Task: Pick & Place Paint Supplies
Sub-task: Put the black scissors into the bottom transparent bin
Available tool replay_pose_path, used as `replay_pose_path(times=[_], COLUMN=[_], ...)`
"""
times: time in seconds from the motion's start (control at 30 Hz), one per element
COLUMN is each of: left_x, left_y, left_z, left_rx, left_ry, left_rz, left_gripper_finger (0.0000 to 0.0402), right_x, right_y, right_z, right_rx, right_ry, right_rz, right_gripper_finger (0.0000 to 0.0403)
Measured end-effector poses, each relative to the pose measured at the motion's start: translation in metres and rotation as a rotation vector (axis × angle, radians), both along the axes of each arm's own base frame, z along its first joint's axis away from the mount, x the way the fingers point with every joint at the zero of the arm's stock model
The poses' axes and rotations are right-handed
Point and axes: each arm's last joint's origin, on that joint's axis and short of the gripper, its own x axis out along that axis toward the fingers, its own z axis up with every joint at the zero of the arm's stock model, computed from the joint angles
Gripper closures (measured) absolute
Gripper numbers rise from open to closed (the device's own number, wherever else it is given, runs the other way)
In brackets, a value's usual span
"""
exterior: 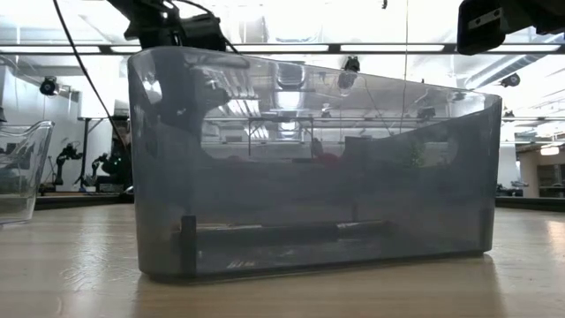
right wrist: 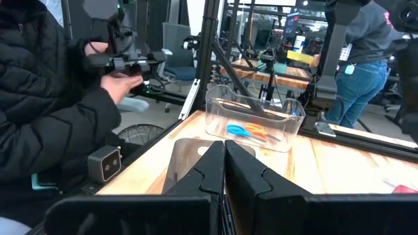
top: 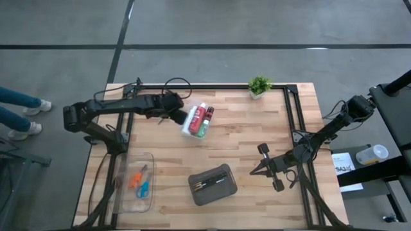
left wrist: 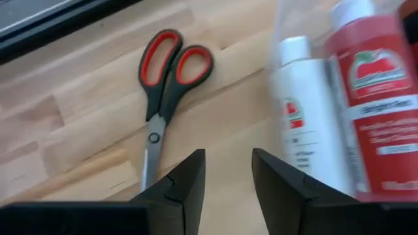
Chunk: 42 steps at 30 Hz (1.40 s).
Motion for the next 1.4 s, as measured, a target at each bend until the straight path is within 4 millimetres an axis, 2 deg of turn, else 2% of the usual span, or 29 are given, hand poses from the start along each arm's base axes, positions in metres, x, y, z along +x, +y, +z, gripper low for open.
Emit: replay_pose_path(times=[0.4,1.0,1.2,1.3,1.4], left_x=[-0.022,-0.039,-0.036,-0.026,-0.014], left_y=[0.014,0.031,0.035,0.044,0.053], left_z=[-0.031,-0.058,-0.054,-0.047,-0.048], left_rx=[-0.07,-0.165,-0.164,-0.14,-0.139], left_ry=[0.047,-0.039,-0.075,-0.097,-0.073], left_rz=[0.178,0.219,0.216,0.186,0.149], left_gripper_finger=[0.027,0.027,0.027,0.027,0.027], right_x=[0.0,0.0,0.0,0.0,0.0], right_y=[0.0,0.0,0.0,0.0,0.0], right_z=[0.0,0.0,0.0,0.0,0.0], right_rx=[0.001,0.0,0.0,0.0,0.0], right_ry=[0.0,0.0,0.0,0.0,0.0], right_rz=[0.0,0.001,0.001,0.001,0.001], right_gripper_finger=[0.0395,0.0395,0.0395,0.0395,0.0395])
